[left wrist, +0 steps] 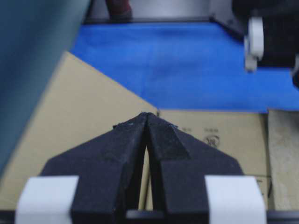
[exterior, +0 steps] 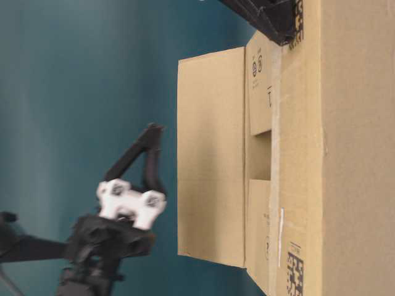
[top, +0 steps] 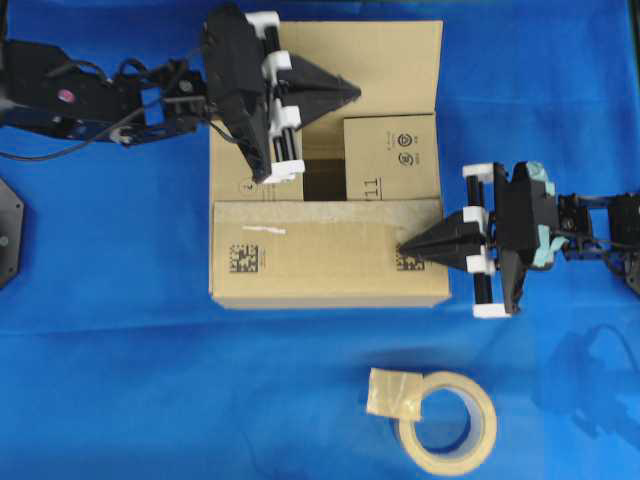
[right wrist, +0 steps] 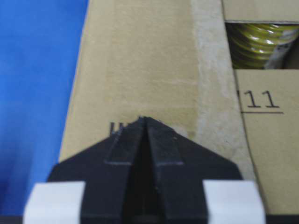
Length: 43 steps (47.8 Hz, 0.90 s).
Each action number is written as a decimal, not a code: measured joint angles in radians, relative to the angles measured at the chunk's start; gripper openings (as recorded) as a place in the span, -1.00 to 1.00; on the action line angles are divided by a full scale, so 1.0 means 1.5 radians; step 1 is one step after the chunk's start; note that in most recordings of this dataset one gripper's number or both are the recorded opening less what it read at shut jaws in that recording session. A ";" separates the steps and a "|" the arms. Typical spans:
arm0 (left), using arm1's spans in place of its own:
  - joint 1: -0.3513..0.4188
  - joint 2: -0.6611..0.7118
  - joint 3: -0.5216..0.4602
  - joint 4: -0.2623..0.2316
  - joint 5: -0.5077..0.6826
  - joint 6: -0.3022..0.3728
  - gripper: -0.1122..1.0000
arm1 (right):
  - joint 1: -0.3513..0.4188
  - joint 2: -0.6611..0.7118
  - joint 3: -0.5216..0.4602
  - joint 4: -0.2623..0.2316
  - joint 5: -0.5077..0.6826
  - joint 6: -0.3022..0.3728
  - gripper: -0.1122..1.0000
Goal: Close the cardboard box.
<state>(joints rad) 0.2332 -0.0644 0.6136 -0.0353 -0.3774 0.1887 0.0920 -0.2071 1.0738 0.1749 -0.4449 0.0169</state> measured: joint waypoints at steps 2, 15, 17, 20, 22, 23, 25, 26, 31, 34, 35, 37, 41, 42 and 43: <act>0.007 -0.010 -0.004 0.000 0.010 -0.002 -0.80 | 0.000 0.000 0.000 0.000 0.000 0.000 -0.80; 0.092 -0.021 -0.059 0.000 0.123 -0.012 -0.80 | 0.001 0.000 -0.001 -0.001 0.000 0.000 -0.80; 0.105 -0.015 -0.073 0.000 0.147 -0.011 -0.80 | 0.000 0.001 -0.001 0.000 -0.001 0.000 -0.80; 0.127 0.000 -0.096 0.000 0.196 -0.010 -0.80 | 0.001 0.000 -0.001 0.000 0.000 0.000 -0.80; 0.138 0.012 -0.114 0.000 0.230 -0.011 -0.80 | 0.000 0.001 -0.001 -0.001 0.000 0.000 -0.80; 0.144 0.017 -0.123 0.000 0.246 -0.011 -0.80 | 0.000 0.001 0.000 0.000 -0.001 0.000 -0.80; 0.156 0.030 -0.142 0.000 0.284 -0.014 -0.80 | 0.000 0.001 -0.001 0.000 -0.001 0.000 -0.80; 0.162 0.035 -0.151 0.000 0.300 -0.016 -0.80 | 0.000 0.001 -0.001 0.000 -0.001 0.000 -0.80; 0.177 0.060 -0.198 0.000 0.391 -0.025 -0.80 | 0.000 0.001 -0.001 0.000 -0.001 0.000 -0.80; 0.178 0.076 -0.226 0.001 0.445 -0.021 -0.80 | 0.000 0.002 -0.001 0.000 -0.001 -0.001 -0.80; 0.178 0.083 -0.236 0.000 0.466 -0.021 -0.80 | 0.000 0.002 -0.001 0.000 -0.001 -0.001 -0.80; 0.176 0.094 -0.256 0.000 0.501 -0.020 -0.80 | 0.000 0.001 -0.001 0.000 -0.001 0.000 -0.80; 0.176 0.116 -0.288 0.000 0.558 -0.019 -0.80 | 0.000 0.002 -0.001 -0.001 -0.001 -0.001 -0.80; 0.176 0.120 -0.296 0.000 0.570 -0.017 -0.80 | 0.000 0.002 -0.001 0.000 -0.001 -0.002 -0.80; 0.176 0.123 -0.302 0.000 0.579 -0.017 -0.80 | 0.000 0.002 -0.001 -0.001 -0.001 -0.002 -0.80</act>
<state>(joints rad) 0.4970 0.1197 0.1611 -0.0353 0.4909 0.1626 0.0920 -0.2040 1.0723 0.1733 -0.4464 0.0138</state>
